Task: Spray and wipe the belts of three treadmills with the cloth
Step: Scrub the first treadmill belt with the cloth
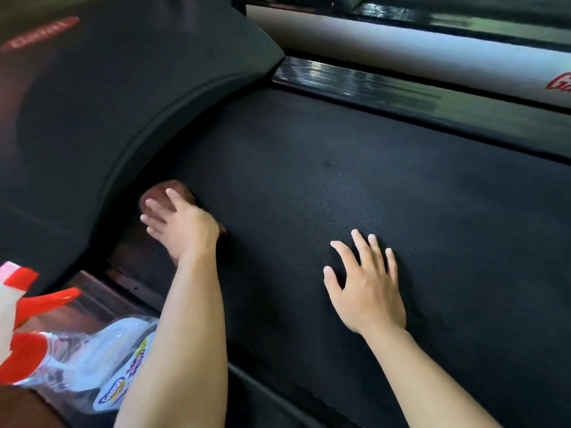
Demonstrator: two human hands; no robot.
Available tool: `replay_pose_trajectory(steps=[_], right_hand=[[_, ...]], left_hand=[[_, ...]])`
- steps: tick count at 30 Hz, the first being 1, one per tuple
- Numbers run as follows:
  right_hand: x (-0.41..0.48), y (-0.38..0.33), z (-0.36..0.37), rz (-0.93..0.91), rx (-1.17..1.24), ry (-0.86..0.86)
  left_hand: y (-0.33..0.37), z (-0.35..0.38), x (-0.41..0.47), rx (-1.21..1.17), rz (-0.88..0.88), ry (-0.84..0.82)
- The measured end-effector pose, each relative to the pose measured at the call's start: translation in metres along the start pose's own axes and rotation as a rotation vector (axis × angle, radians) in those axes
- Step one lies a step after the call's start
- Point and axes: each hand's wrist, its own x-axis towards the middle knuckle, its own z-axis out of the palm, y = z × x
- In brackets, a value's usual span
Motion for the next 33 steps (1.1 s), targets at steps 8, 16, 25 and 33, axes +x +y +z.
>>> replay_pose_trajectory(steps=[8, 16, 25, 33], right_hand=[[0.002, -0.001, 0.0, 0.026, -0.009, -0.002], [0.001, -0.002, -0.004, 0.032, 0.008, -0.01], [0.001, -0.002, -0.005, 0.03, 0.035, -0.022], [-0.002, 0.002, -0.013, 0.01, 0.08, -0.084]], left_hand=[[0.076, 0.032, 0.017, 0.09, 0.602, -0.205], [-0.003, 0.032, -0.102, 0.103, 0.842, -0.175], [0.009, 0.019, -0.045, 0.07, 0.476, -0.128], [-0.037, 0.02, -0.13, 0.183, 0.987, -0.182]])
